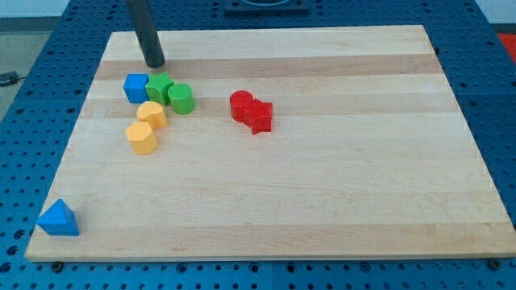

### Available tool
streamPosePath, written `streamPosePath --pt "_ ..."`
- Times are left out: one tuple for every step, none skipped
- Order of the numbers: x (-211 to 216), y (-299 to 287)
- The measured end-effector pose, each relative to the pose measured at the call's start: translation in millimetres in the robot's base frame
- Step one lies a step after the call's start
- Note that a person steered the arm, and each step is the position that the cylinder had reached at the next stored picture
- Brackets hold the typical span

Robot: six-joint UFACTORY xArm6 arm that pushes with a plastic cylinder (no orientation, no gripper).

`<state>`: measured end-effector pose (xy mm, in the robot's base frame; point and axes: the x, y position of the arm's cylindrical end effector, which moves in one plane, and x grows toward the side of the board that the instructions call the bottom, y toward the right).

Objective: Push the blue cube left to the yellow hexagon

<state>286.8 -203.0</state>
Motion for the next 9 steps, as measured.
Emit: streamPosePath --pt "29 -12" --pt "57 0" --pt "72 6" --pt "90 6" --pt "109 -5" --pt "126 -29" --pt "127 -47" --pt "134 -59" --pt "147 -62"
